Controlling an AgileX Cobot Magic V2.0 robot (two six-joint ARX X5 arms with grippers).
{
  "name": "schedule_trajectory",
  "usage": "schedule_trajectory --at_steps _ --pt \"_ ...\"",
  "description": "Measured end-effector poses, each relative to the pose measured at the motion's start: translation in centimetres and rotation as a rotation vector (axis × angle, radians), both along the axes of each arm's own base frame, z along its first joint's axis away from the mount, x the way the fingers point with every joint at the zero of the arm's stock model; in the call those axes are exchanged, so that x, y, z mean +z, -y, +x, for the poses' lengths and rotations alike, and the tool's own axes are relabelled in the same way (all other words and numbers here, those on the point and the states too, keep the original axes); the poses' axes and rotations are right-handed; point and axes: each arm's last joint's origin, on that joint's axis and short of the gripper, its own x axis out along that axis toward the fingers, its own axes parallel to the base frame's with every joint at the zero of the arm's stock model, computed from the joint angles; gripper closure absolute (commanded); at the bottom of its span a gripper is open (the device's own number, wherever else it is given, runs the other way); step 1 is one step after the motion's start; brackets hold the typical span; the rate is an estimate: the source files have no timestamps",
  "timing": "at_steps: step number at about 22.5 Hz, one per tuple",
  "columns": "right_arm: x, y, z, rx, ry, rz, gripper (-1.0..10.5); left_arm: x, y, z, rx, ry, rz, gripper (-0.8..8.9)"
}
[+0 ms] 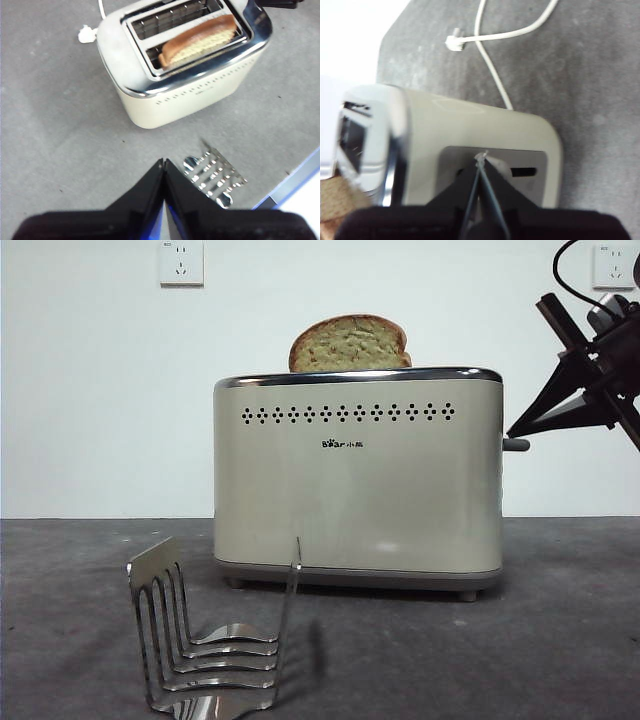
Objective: Pick up a slice of bread from the rack,put the bread on the toaster,press the button
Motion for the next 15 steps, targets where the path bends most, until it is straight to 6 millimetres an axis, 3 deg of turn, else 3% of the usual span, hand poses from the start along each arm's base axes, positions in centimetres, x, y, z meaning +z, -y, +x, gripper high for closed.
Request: schedule_trajectory --at_steps 9,15 --pt "-2.4 0.0 0.2 0.031 -0.103 -0.038 9.5 0.5 -0.8 -0.7 0.063 0.041 -0.004 8.19" --pt "-2.4 0.0 0.2 0.041 -0.09 -0.054 9.5 0.5 -0.8 -0.7 0.069 0.034 -0.014 8.19"
